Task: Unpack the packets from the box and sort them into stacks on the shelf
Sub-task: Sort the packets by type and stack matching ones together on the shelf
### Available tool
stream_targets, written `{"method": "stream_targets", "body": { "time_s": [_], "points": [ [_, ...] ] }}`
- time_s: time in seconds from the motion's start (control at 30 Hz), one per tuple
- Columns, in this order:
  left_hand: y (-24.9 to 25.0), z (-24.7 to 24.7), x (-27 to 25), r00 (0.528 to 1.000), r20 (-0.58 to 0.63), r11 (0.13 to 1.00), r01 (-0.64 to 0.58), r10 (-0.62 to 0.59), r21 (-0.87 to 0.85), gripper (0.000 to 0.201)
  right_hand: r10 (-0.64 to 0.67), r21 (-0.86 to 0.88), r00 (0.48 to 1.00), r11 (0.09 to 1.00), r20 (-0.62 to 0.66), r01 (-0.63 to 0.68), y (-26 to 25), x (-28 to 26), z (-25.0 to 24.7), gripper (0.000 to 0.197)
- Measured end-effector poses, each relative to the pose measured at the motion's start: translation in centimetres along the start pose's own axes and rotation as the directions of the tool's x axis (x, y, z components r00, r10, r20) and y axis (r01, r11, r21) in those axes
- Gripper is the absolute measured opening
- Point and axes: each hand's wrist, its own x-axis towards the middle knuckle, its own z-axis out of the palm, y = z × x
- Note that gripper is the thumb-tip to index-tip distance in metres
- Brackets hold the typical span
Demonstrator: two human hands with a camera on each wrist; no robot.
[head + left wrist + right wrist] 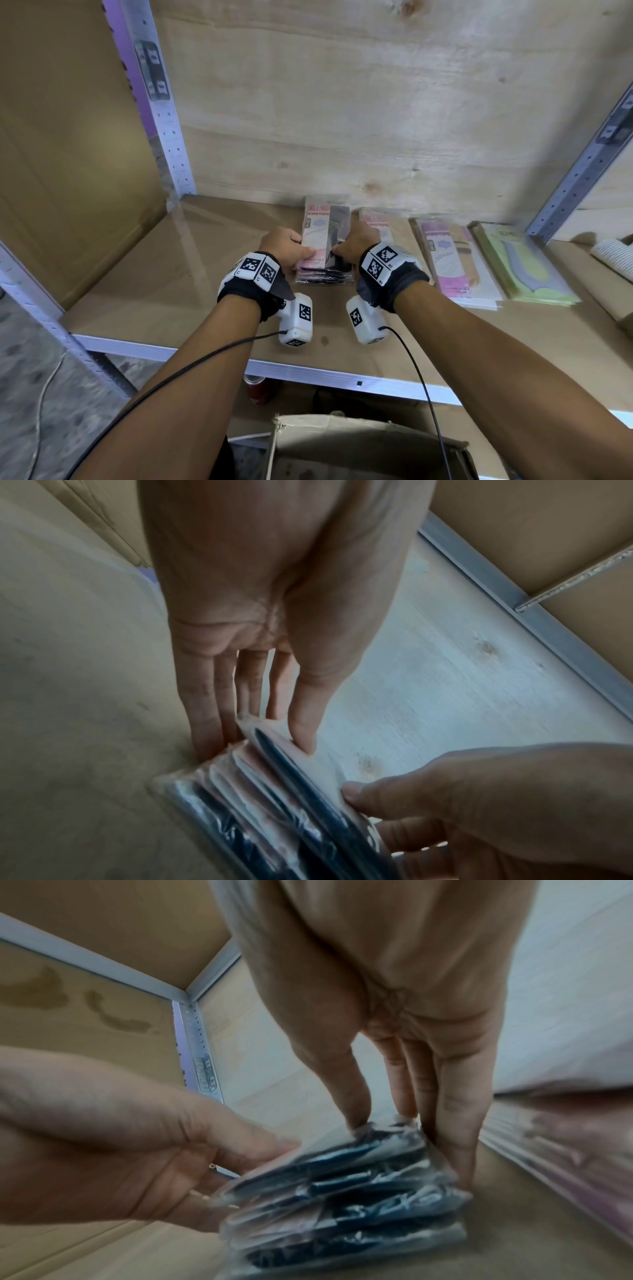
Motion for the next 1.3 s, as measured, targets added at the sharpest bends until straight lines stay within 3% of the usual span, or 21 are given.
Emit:
{"method": "stream_targets", "body": {
  "time_s": [0.13,0.4,0.7,0.97,1.3],
  "points": [
    [-0.1,0.2,0.2,0.999,-0.034,0.998,-0.009,0.011,0.057,0.029,0.007,0.077,1.0,0.997,0.001,-0.007,0.4,0.1,0.2,0.054],
    [-0.3,0.1,0.5,0.999,-0.032,1.0,-0.011,0.012,0.02,0.027,0.018,0.104,1.0,0.994,-0.019,-0.016,0.6,0.2,0.3,0.041],
    [-1.4,-1.3,1.3,0.996,-0.076,0.999,0.035,-0.037,-0.024,0.008,-0.032,0.156,0.998,0.987,-0.054,0.04,-0.2,0.8,2.0,0.035],
    [-2.5,-2.2,1.5,0.991,-0.087,0.985,0.086,-0.1,-0.151,0.027,-0.041,0.167,0.998,0.985,-0.037,0.046,-1.2,1.6,2.9,0.037],
    [-2.3,-2.3,1.0,0.991,-0.124,0.998,0.047,-0.052,-0.039,0.025,-0.042,0.164,0.998,0.985,-0.051,0.05,-1.0,1.5,3.0,0.036]
  ]
}}
